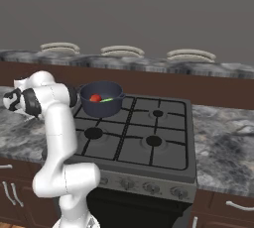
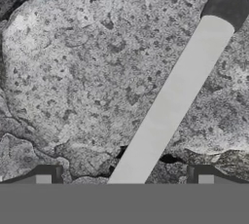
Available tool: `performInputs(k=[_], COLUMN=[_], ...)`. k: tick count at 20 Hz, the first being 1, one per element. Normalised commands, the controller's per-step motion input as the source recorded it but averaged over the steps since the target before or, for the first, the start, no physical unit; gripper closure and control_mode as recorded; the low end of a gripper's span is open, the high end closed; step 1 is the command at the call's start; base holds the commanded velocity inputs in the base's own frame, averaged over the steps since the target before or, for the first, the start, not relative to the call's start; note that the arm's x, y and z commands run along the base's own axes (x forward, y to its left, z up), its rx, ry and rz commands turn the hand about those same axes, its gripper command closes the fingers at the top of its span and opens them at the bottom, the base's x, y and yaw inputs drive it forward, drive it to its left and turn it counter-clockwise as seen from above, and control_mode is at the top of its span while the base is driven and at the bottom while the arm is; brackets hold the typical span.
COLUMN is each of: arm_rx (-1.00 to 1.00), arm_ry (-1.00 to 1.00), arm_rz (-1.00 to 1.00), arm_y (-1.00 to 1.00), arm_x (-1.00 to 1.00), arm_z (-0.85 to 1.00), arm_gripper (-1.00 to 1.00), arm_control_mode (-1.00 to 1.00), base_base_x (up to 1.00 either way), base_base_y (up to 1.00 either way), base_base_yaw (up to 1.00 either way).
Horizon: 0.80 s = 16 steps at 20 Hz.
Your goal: Put the corn and onion in the pot. Retrieve the spatula and lightly stir the vegetables in the pot.
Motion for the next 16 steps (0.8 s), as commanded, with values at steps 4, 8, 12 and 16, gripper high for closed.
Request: performInputs(k=[4,8,12,16], arm_rx=[0.00,0.00,0.00,0.00], arm_ry=[0.00,-0.01,0.00,0.00], arm_rz=[0.00,0.00,0.00,0.00], arm_y=[0.03,0.00,0.00,0.00], arm_x=[-0.02,-0.15,-0.05,-0.04], arm_z=[-0.24,-0.21,-0.11,-0.07], arm_gripper=[-1.00,-1.00,1.00,1.00], arm_control_mode=[-1.00,-1.00,-1.00,-1.00], base_base_x=[0.00,0.00,0.00,0.00], base_base_y=[0.00,0.00,0.00,0.00], base_base_yaw=[0.00,0.00,0.00,0.00])
